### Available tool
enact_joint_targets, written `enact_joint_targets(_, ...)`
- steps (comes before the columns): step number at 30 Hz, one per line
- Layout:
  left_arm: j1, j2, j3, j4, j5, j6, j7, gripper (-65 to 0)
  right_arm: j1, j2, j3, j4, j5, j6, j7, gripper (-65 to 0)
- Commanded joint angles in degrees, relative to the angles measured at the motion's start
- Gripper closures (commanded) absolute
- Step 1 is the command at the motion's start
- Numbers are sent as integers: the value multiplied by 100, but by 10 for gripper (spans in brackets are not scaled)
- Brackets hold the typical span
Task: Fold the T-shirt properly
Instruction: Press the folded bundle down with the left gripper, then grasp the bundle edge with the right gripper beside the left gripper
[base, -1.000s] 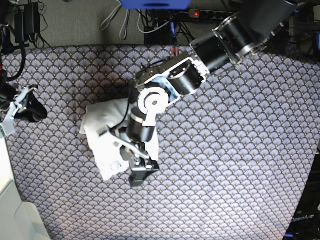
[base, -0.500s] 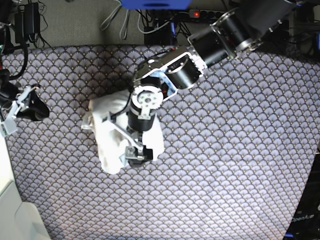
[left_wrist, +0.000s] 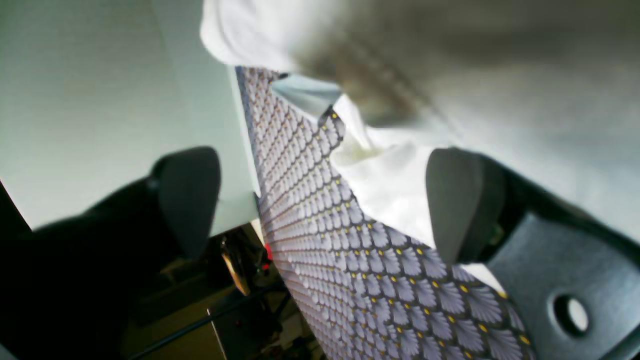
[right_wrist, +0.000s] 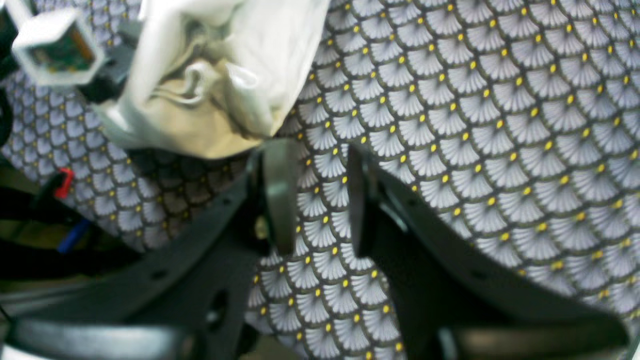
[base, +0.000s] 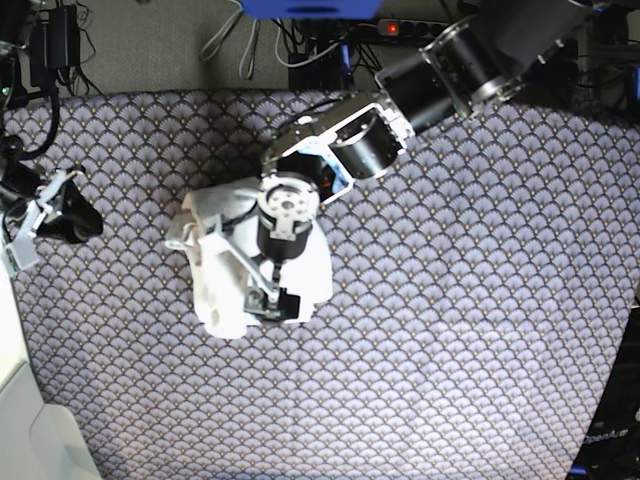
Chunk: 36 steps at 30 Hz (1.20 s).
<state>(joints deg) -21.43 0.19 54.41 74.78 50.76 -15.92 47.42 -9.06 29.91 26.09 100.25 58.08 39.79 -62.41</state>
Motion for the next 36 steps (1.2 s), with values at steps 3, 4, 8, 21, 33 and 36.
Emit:
enact_joint_targets(3, -121, 100, -39, 60, 89, 58, 19, -650, 58, -59, 77, 529, 148, 21, -216, -181)
enact_joint_targets(4, -121, 118, -39, 51, 115, 58, 19, -650, 58, -130, 68, 679, 148, 21, -330, -181)
enact_joint_targets(8, -121, 109, -39, 78, 115, 58, 19, -650, 58, -490, 51, 1039, 148, 21, -611, -181)
enact_joint_targets(21, -121, 100, -39, 51, 124, 67, 19, -650, 163, -1026, -767, 1048, 148, 21, -902, -181)
enact_joint_targets(33, -121, 118, -13, 43, 124, 67, 19, -650, 708, -1448, -1119, 274, 130, 21, -902, -181)
enact_joint_targets(36, -121, 118, -30, 43, 124, 67, 19, -650, 937, -1448, -1119, -209, 130, 21, -902, -181)
